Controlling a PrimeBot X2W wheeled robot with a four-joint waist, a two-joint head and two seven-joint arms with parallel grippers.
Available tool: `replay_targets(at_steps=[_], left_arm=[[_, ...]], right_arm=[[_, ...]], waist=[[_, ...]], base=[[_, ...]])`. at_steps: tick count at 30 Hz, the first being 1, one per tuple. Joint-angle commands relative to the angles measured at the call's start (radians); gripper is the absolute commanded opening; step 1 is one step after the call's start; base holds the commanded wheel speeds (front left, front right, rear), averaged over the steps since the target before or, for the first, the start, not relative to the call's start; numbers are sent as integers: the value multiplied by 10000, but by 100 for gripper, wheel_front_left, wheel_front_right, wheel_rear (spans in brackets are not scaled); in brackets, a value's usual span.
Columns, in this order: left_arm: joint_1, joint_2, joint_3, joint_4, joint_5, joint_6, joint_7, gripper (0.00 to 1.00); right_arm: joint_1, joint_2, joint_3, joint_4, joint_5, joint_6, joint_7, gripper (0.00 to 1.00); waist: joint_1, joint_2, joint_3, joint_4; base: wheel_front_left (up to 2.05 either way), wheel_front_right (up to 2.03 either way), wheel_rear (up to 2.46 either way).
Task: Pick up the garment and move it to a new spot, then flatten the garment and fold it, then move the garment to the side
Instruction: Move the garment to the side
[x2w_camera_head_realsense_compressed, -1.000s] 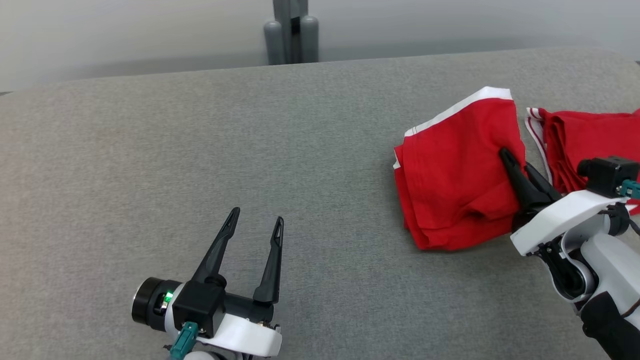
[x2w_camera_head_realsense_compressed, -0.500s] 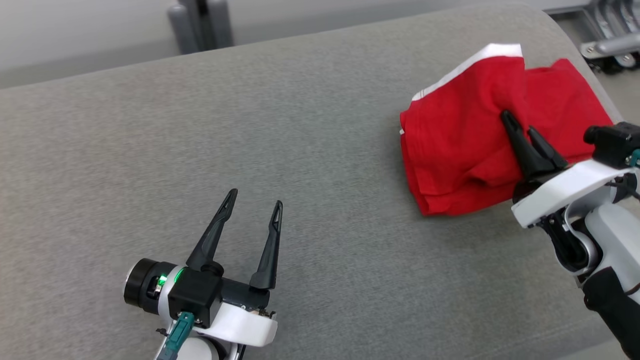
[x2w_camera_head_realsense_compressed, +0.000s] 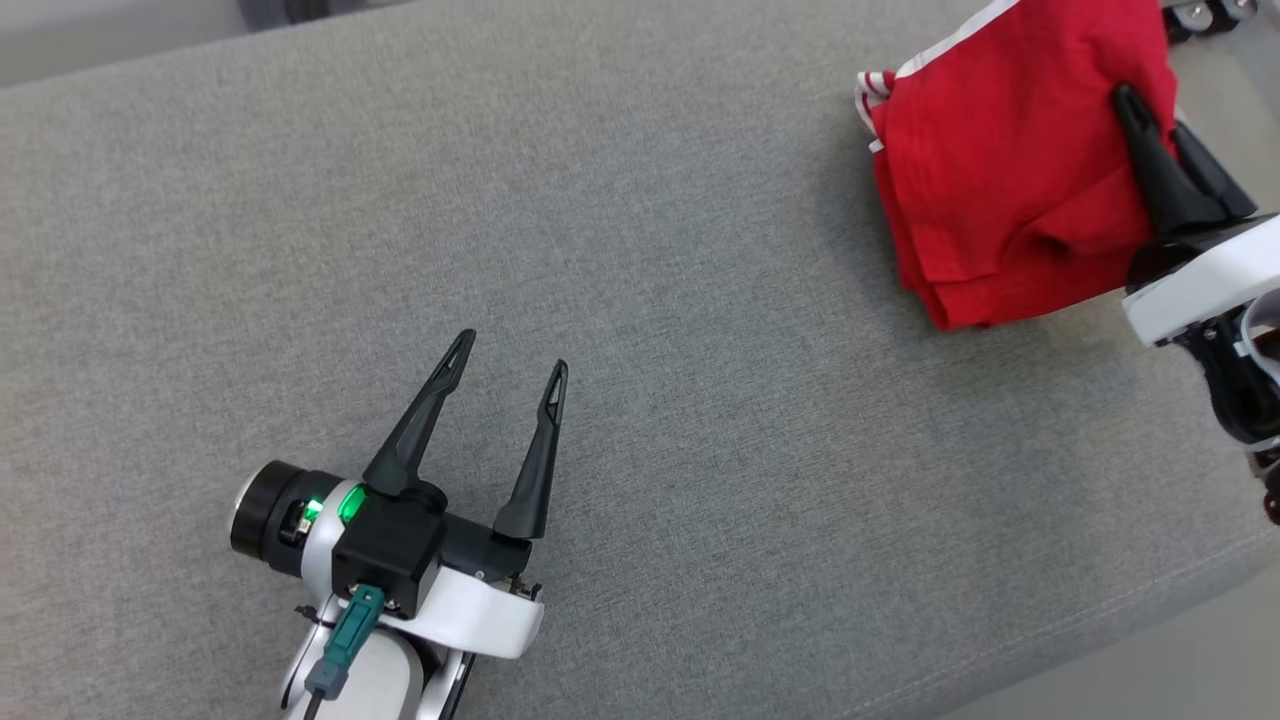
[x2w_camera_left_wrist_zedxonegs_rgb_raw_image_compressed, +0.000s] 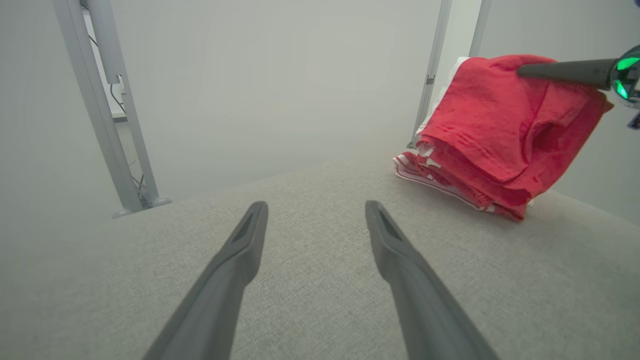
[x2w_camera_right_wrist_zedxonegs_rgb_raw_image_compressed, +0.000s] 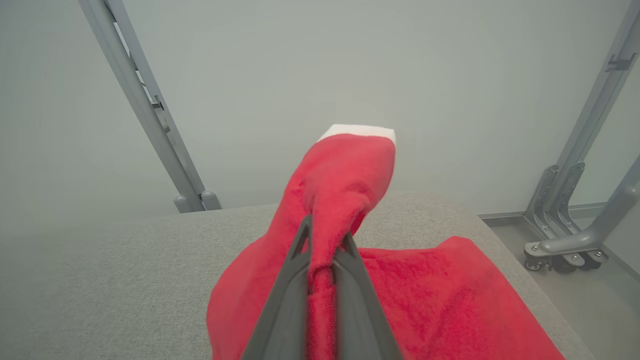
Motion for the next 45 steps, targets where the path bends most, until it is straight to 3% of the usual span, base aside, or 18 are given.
replay_targets(at_steps=[1, 6, 12, 22, 23, 24, 25, 26, 32, 33, 34, 35, 40, 45], left_arm=[[-197, 82, -2, -63, 103, -48, 26, 100], [-439, 175, -137, -226, 148, -149, 157, 100], [-753, 280, -325, -503, 295, -274, 377, 100], [-1033, 458, -369, -830, 279, -315, 521, 100], [-1047, 474, -356, -835, 259, -318, 522, 100], [-1054, 494, -352, -833, 239, -329, 521, 100], [-1073, 507, -349, -832, 231, -338, 524, 100], [-1099, 515, -354, -833, 218, -345, 534, 100], [-1132, 514, -298, -749, 144, -216, 488, 100], [-1094, 472, -263, -728, 136, -113, 378, 100], [-1037, 445, -229, -698, 94, -35, 327, 100], [-1037, 445, -229, -698, 94, -35, 327, 100], [-744, 273, 11, -432, -155, 239, 121, 100], [-530, 36, 352, -210, -457, 656, -48, 100]], right_arm=[[-160, -96, 30, 67, 102, 0, -53, 0], [-665, -577, 529, 685, -15, -2, -53, 0], [-1369, -765, 972, 2056, -1126, -2, -53, 0], [-1961, -109, -672, 4065, -4160, -3, -38, 0], [-1973, -59, -955, 4208, -4504, -3, -35, 16], [-1979, -35, -1237, 4351, -4838, -3, -35, 43], [-1995, -10, -1572, 4457, -5194, -3, -35, 85], [-1995, 35, -1941, 4519, -5535, -3, -35, 100], [-1473, 477, -5008, 3397, -8154, -3, -35, 100], [-1007, 1120, -5945, 2512, -8975, -2, -32, 100], [-748, 1473, -6221, 2108, -9291, 0, -33, 100], [-748, 1473, -6221, 2108, -9291, 0, -33, 100], [228, 2795, -6011, 553, -9306, -3, -32, 100], [1114, 3171, -5028, -360, -8433, -3, -32, 100]], waist=[[0, 0, 232, 5], [0, 0, 669, 105], [0, 0, 1122, 233], [0, 0, 1460, 335], [0, 0, 1470, 352], [0, 0, 1474, 369], [0, 0, 1478, 389], [0, 0, 1477, 414], [0, 0, 1321, 552], [0, 0, 1186, 610], [0, 0, 1094, 641], [0, 0, 1094, 641], [0, 0, 521, 916], [0, 0, -124, 1326]], base=[[0, 0, 0], [0, 0, 0], [0, 0, 0], [0, 0, 0], [0, 0, 0], [0, 0, 0], [0, 0, 0], [0, 0, 0], [0, 0, 0], [0, 0, 0], [0, 0, 0], [0, 0, 0], [0, 0, 0], [0, 0, 0]])
